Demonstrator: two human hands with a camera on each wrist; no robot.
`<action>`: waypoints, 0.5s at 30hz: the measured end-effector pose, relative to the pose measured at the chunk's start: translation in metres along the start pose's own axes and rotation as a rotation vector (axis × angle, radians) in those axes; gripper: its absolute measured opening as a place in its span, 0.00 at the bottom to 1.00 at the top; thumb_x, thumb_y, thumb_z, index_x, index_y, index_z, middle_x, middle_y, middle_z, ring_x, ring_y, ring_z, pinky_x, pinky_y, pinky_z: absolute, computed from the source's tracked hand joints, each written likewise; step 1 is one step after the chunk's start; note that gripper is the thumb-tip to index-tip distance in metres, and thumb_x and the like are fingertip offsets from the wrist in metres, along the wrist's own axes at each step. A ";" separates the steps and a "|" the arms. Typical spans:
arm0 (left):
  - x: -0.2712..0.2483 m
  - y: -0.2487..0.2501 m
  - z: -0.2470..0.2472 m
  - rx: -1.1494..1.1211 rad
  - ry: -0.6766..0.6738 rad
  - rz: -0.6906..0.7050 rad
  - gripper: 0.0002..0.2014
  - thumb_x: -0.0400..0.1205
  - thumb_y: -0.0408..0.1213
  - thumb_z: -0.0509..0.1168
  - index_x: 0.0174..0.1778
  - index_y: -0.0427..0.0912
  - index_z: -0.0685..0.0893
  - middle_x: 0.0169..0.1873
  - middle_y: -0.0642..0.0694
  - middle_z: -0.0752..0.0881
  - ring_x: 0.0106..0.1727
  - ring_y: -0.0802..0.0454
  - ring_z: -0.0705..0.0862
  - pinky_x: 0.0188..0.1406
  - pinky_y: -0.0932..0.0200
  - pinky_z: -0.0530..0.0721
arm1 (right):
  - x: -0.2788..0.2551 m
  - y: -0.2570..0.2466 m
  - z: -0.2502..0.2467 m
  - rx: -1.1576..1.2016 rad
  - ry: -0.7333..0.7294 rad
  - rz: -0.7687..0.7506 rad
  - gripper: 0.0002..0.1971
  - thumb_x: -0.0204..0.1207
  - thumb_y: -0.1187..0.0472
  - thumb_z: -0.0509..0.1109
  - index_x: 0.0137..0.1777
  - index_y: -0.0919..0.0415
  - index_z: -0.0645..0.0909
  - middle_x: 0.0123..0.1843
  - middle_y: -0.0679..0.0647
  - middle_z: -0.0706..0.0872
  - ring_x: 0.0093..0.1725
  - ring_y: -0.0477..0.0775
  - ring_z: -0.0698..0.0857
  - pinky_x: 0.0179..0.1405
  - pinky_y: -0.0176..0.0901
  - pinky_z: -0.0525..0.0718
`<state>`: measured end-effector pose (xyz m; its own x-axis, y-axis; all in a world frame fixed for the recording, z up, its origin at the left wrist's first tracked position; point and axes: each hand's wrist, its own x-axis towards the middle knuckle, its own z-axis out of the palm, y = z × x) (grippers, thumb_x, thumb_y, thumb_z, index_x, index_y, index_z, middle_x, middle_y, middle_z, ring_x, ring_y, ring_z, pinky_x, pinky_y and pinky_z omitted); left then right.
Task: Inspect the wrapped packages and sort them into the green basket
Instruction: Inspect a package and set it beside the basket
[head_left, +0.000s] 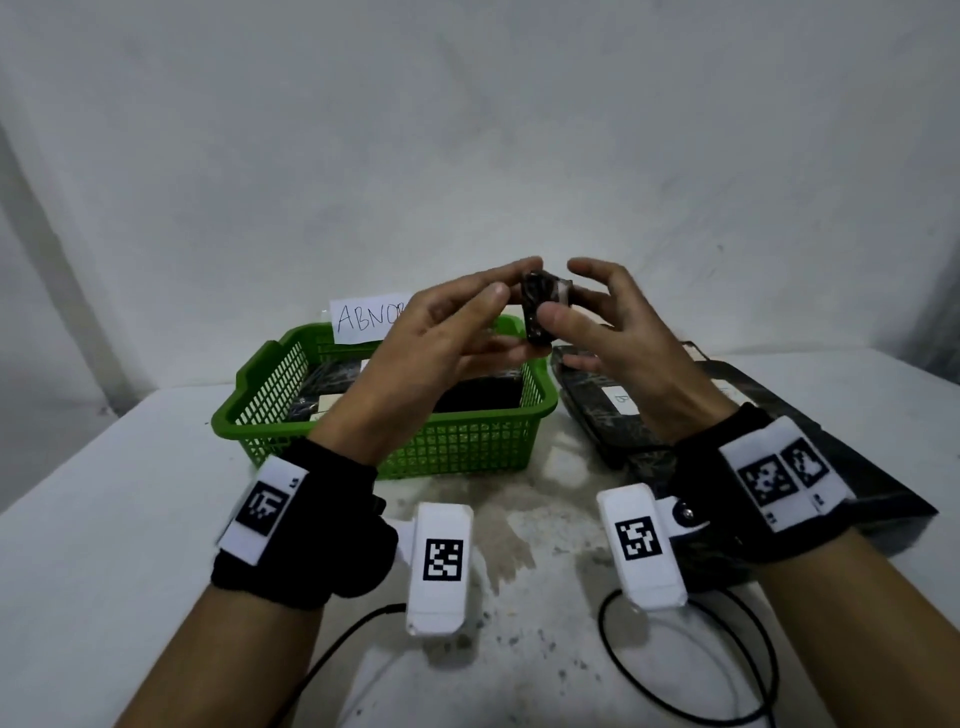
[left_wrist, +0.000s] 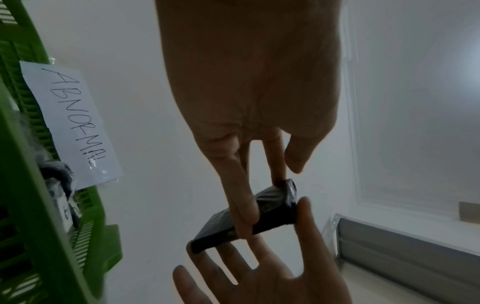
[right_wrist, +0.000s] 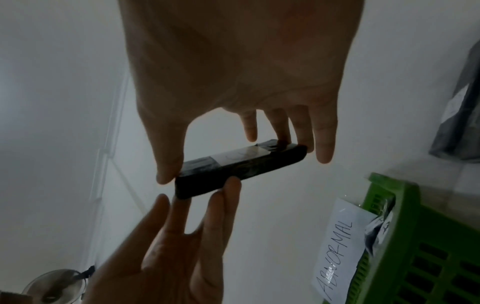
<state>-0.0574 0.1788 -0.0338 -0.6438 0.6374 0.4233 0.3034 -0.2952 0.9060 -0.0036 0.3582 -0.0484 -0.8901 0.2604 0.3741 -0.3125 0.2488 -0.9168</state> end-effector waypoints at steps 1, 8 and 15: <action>0.000 0.001 0.001 0.003 -0.018 -0.021 0.17 0.90 0.40 0.55 0.73 0.47 0.81 0.67 0.46 0.87 0.57 0.39 0.91 0.56 0.57 0.89 | 0.000 0.001 -0.001 -0.001 0.005 -0.007 0.40 0.64 0.42 0.78 0.77 0.46 0.70 0.72 0.45 0.82 0.66 0.46 0.86 0.70 0.60 0.84; 0.005 0.000 0.003 -0.101 0.019 -0.290 0.26 0.88 0.55 0.54 0.71 0.39 0.81 0.63 0.35 0.88 0.43 0.38 0.92 0.48 0.52 0.92 | -0.007 0.011 0.006 -0.068 0.078 -0.161 0.34 0.59 0.42 0.73 0.66 0.46 0.68 0.65 0.49 0.82 0.63 0.56 0.87 0.65 0.67 0.85; 0.002 -0.006 -0.002 -0.129 -0.040 -0.330 0.23 0.78 0.39 0.70 0.68 0.33 0.80 0.55 0.30 0.90 0.41 0.40 0.92 0.38 0.60 0.90 | -0.004 0.012 0.002 -0.052 -0.105 -0.170 0.52 0.60 0.43 0.79 0.83 0.40 0.56 0.87 0.39 0.60 0.86 0.46 0.62 0.84 0.53 0.64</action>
<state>-0.0616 0.1804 -0.0381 -0.6637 0.7400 0.1092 -0.0096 -0.1544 0.9880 -0.0043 0.3581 -0.0616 -0.8567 0.1125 0.5034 -0.4457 0.3298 -0.8322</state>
